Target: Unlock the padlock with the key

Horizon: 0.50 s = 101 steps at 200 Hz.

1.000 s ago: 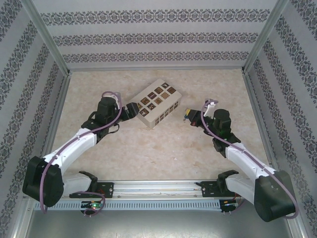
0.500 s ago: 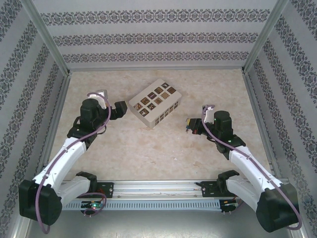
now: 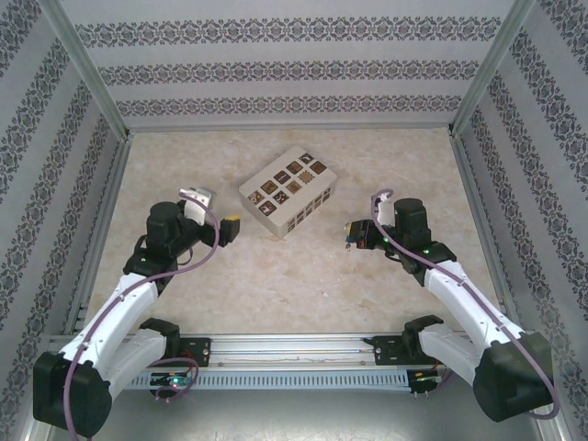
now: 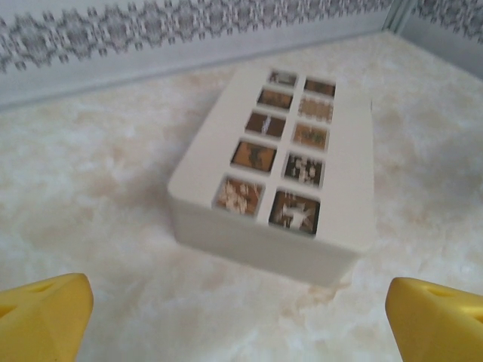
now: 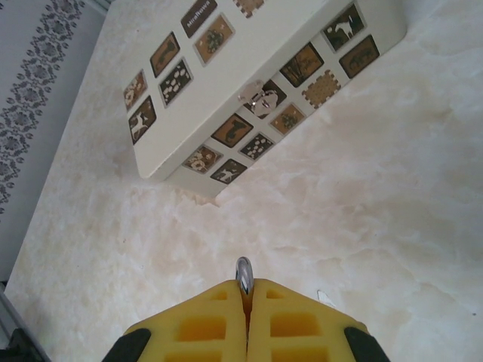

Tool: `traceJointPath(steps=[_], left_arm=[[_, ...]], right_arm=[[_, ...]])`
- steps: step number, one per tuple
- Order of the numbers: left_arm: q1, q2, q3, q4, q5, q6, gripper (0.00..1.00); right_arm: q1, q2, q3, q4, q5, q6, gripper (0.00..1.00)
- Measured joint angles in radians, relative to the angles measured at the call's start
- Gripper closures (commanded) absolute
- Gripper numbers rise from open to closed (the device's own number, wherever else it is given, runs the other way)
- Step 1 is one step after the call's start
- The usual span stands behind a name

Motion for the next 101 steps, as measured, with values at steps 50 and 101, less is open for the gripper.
traceJointPath(steps=[50, 101], left_arm=[[0.000, 0.004, -0.088, 0.085, 0.003, 0.023, 0.01], [0.000, 0.055, -0.088, 0.163, -0.023, 0.037, 0.01]], right_arm=[[0.000, 0.035, 0.021, -0.073, -0.016, 0.000, 1.00], [0.000, 0.035, 0.024, -0.154, -0.031, -0.002, 1.00]])
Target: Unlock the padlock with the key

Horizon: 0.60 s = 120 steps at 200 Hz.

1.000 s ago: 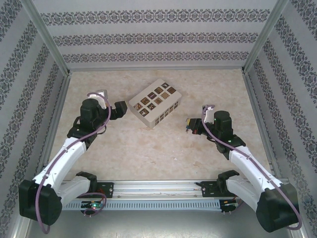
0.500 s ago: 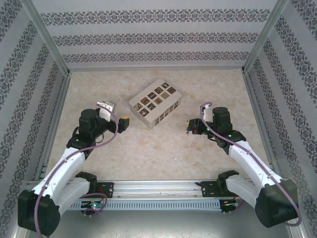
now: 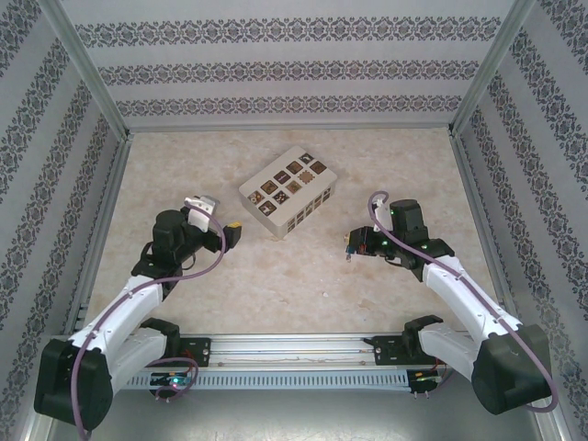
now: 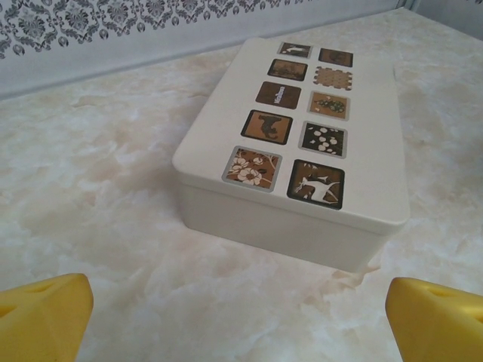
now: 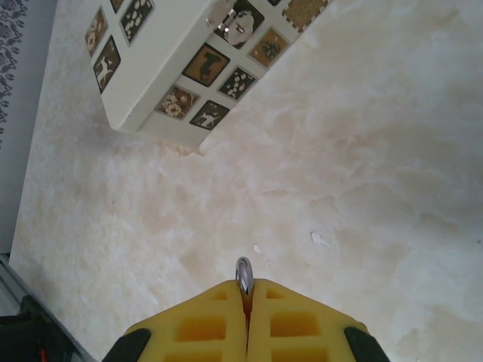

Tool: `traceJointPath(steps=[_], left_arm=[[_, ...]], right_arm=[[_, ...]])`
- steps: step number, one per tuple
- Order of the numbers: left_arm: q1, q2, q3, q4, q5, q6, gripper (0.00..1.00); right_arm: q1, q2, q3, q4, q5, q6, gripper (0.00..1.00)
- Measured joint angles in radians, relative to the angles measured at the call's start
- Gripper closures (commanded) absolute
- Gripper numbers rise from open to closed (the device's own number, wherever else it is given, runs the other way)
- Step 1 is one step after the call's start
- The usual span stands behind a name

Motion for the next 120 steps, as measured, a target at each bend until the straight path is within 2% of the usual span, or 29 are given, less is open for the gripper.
traceJointPath(steps=[62, 120], left_arm=[[0.000, 0.011, -0.011, 0.017, -0.047, 0.007, 0.01], [0.000, 0.011, -0.013, 0.017, -0.071, 0.016, 0.01]], right_arm=[[0.005, -0.002, -0.010, -0.048, -0.018, 0.024, 1.00], [0.063, 0.055, -0.022, -0.059, -0.022, 0.024, 1.00]])
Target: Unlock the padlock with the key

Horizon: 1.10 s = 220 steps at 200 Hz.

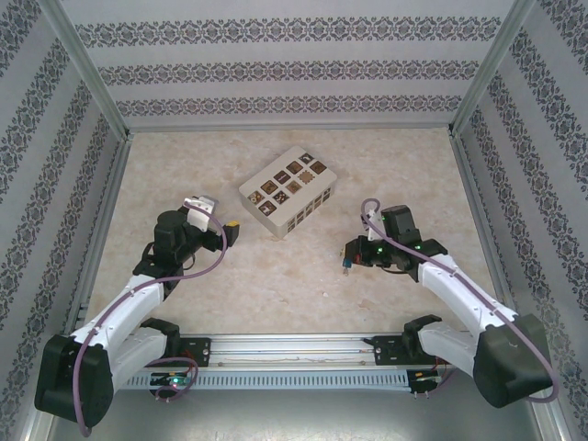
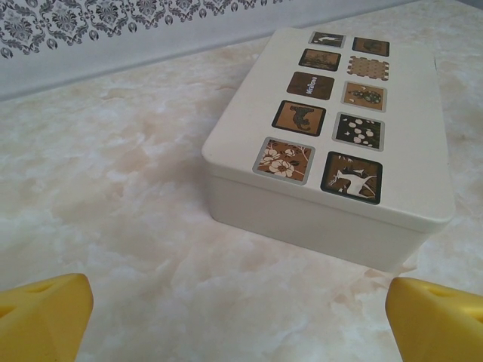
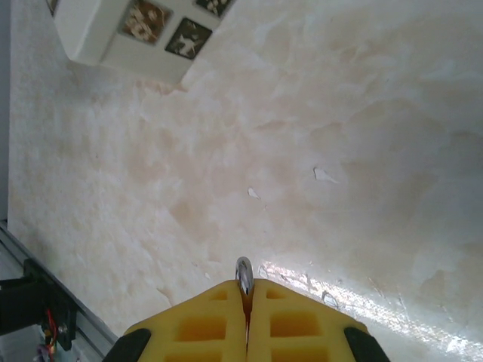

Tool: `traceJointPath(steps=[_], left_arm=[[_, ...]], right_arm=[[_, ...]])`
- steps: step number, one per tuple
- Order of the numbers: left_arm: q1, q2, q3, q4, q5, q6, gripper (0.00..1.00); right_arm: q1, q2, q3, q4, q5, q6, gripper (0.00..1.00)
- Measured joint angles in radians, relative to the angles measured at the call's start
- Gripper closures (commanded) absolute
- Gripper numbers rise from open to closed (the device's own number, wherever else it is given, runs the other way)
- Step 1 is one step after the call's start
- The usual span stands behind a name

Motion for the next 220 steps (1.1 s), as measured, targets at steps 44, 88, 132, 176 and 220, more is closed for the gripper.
traceJointPath(steps=[44, 88, 132, 176, 220], left_arm=[[0.000, 0.000, 0.000, 0.000, 0.000, 0.003, 0.01], [0.000, 0.000, 0.000, 0.000, 0.000, 0.004, 0.01], [0.000, 0.000, 0.000, 0.000, -0.003, 0.007, 0.01], [0.000, 0.000, 0.000, 0.000, -0.003, 0.011, 0.01], [0.000, 0.000, 0.000, 0.000, -0.004, 0.014, 0.01]], right_arm=[[0.045, 0.095, 0.000, -0.006, 0.000, -0.015, 1.00], [0.065, 0.201, 0.013, -0.011, -0.002, -0.040, 1.00], [0.076, 0.292, 0.042, -0.002, -0.017, -0.055, 1.00], [0.090, 0.358, 0.063, 0.008, -0.019, -0.056, 1.00], [0.090, 0.411, 0.079, 0.013, -0.019, -0.056, 1.00]])
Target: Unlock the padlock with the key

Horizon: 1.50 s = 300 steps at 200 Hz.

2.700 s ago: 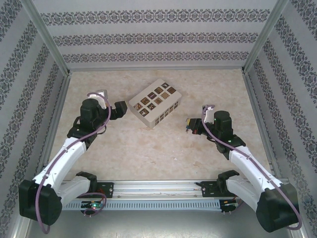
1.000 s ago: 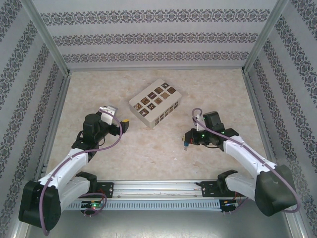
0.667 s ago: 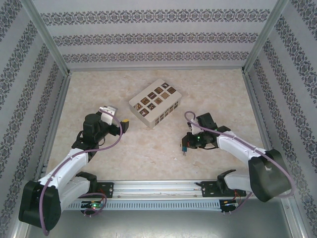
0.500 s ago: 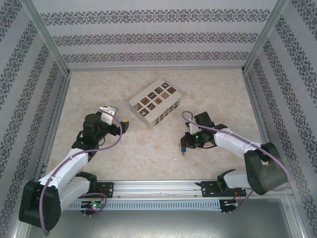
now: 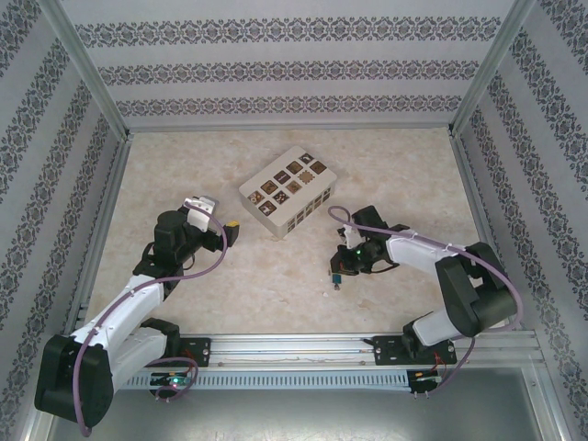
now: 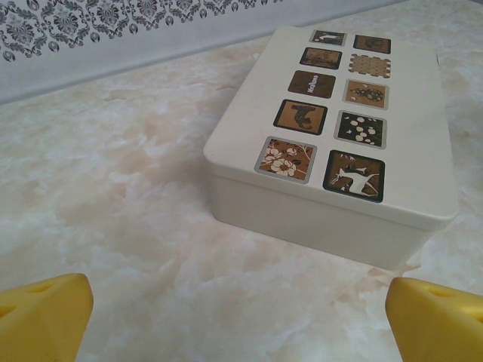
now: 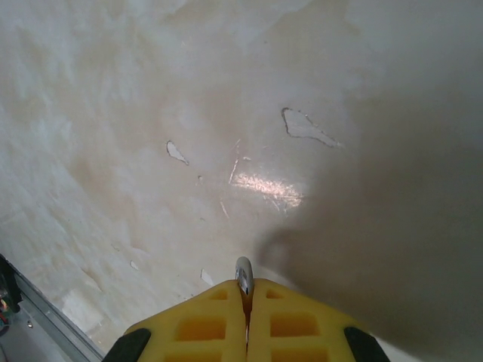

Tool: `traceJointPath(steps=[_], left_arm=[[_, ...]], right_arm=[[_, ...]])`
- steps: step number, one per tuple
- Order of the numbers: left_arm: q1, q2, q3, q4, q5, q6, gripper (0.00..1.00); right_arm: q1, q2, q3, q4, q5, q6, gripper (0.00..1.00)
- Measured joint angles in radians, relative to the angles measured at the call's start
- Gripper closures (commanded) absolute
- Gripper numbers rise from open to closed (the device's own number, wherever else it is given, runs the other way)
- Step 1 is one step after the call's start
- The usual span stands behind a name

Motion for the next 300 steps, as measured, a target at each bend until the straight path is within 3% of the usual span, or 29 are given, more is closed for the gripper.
traceJointPath(steps=[27, 132, 181, 263, 300], left_arm=[[0.000, 0.000, 0.000, 0.000, -0.005, 0.001, 0.01], [0.000, 0.002, 0.000, 0.000, -0.018, 0.005, 0.01], [0.000, 0.002, 0.000, 0.000, -0.018, 0.005, 0.01], [0.000, 0.002, 0.000, 0.000, -0.018, 0.005, 0.01], [0.000, 0.000, 0.000, 0.000, -0.019, 0.008, 0.01]], right_arm=[[0.000, 0.030, 0.005, 0.002, 0.000, 0.000, 0.99], [0.000, 0.013, 0.015, -0.013, 0.010, -0.019, 0.76], [-0.042, -0.114, 0.028, -0.048, 0.045, -0.029, 0.74], [-0.224, -0.391, 0.043, -0.058, 0.232, -0.093, 0.66], [-0.292, -0.489, 0.045, -0.015, 0.331, -0.159, 0.51]])
